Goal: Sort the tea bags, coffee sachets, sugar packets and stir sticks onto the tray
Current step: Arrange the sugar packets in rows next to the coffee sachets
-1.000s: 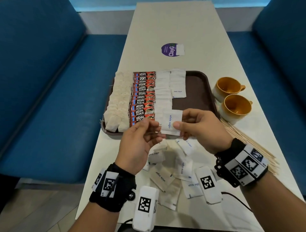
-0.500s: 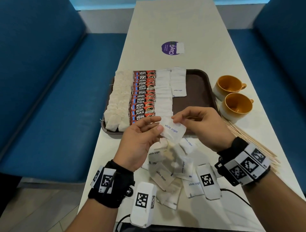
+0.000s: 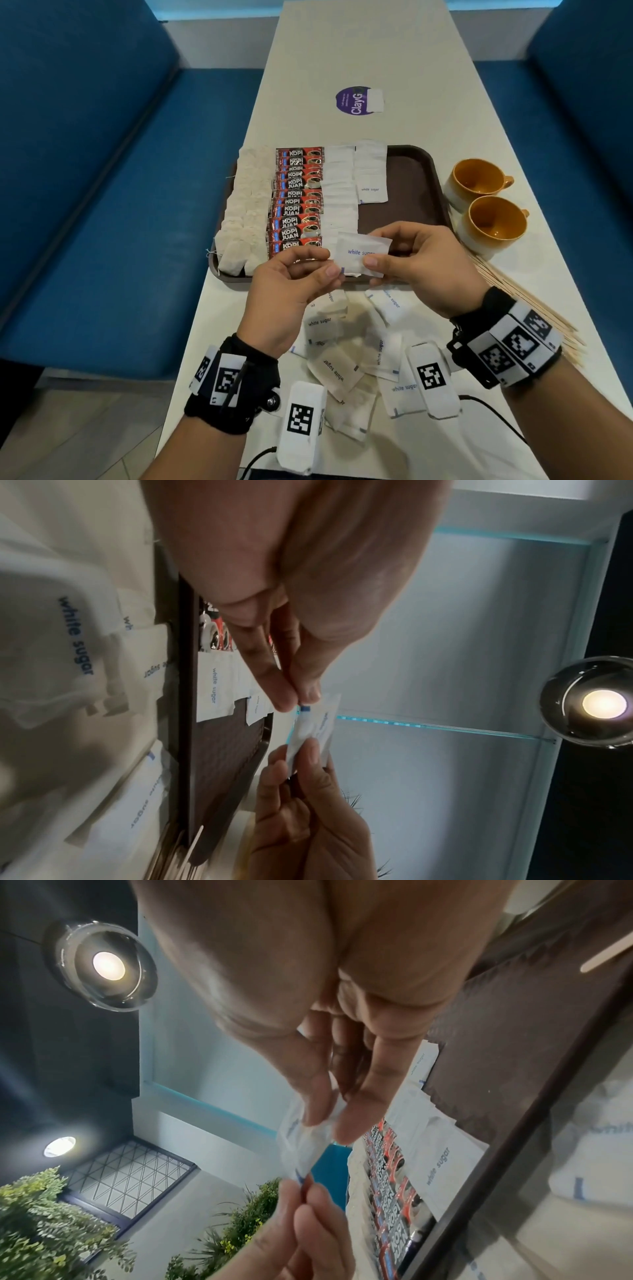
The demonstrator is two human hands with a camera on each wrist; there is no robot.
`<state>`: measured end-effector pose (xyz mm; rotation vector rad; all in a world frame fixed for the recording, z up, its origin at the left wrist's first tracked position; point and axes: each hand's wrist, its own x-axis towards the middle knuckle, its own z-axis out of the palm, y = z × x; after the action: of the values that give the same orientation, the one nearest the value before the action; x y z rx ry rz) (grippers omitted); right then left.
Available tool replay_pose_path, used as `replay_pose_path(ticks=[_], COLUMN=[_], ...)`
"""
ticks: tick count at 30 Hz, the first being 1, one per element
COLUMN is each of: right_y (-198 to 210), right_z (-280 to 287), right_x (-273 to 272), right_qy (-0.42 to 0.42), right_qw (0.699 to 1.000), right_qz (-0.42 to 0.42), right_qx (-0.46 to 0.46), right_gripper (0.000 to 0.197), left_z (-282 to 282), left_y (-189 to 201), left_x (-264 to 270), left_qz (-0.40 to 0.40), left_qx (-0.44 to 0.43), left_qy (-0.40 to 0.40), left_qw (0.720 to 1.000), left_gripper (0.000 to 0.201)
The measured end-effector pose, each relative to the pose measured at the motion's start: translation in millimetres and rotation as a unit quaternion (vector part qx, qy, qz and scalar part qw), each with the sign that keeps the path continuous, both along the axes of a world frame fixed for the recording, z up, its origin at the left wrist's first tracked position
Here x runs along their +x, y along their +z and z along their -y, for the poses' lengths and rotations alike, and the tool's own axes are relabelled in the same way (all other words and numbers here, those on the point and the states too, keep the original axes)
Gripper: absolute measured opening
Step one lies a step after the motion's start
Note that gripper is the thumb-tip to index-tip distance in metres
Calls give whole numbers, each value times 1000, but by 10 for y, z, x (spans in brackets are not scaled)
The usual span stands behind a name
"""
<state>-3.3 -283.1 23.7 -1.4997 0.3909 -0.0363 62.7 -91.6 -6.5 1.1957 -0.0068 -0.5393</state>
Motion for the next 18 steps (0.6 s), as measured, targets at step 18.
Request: replay_pose_path(ticks=[18], right_y=[-466], right_z=[915], right_x=[1353], right_qy=[-22], right_qw=[935], right_qz=[-201], right_qx=[-291], right_gripper=[18], left_z=[72], left_y=[-125], left_x=[288], left_qz=[356], left_qx=[458], left_qy=[-288], left_qw=[762], left_gripper=[44])
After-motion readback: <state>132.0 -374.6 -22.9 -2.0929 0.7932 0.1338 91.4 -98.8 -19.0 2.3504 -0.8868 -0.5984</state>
